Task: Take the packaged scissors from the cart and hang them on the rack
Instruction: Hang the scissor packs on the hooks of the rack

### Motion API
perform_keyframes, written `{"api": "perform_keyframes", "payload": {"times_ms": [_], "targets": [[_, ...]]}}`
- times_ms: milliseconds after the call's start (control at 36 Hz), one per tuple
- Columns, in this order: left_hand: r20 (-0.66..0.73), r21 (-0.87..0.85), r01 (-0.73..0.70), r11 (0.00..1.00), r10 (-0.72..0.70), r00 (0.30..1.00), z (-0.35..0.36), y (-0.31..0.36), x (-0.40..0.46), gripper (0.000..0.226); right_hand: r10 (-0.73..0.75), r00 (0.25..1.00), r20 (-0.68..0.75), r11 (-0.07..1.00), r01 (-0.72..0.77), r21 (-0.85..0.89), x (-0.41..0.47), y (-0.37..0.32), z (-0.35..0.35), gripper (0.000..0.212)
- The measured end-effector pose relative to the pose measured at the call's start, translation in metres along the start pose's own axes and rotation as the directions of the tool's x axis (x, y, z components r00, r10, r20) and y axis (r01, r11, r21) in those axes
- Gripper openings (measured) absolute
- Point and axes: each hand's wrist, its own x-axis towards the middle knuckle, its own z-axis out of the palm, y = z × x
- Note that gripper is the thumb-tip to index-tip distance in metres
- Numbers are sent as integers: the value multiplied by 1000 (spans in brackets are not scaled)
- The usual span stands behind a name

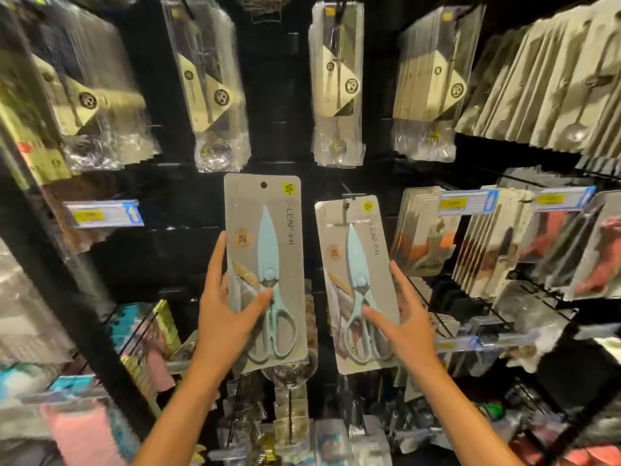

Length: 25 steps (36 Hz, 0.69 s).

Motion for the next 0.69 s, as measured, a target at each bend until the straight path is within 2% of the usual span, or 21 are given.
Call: {"api": "perform_keyframes", "payload": {"times_ms": [250, 389, 583, 694], "targets": [[20, -14, -3, 1000, 3, 1000, 11, -1, 12, 99, 8, 998, 65, 998, -4, -55, 21, 19, 9, 91], [13, 31, -12, 999, 11, 1000, 10, -3, 19, 101, 33, 995, 97, 971, -9, -238, 37, 26, 15, 93], [-4, 5, -50, 999, 50, 999, 9, -4, 32, 100, 95, 985, 145, 881, -16, -473, 78, 42, 26, 94], [-16, 10, -75, 997, 75, 997, 10, -6, 39, 101, 101, 981, 166, 842, 4, -539, 104, 53, 36, 97]]}}
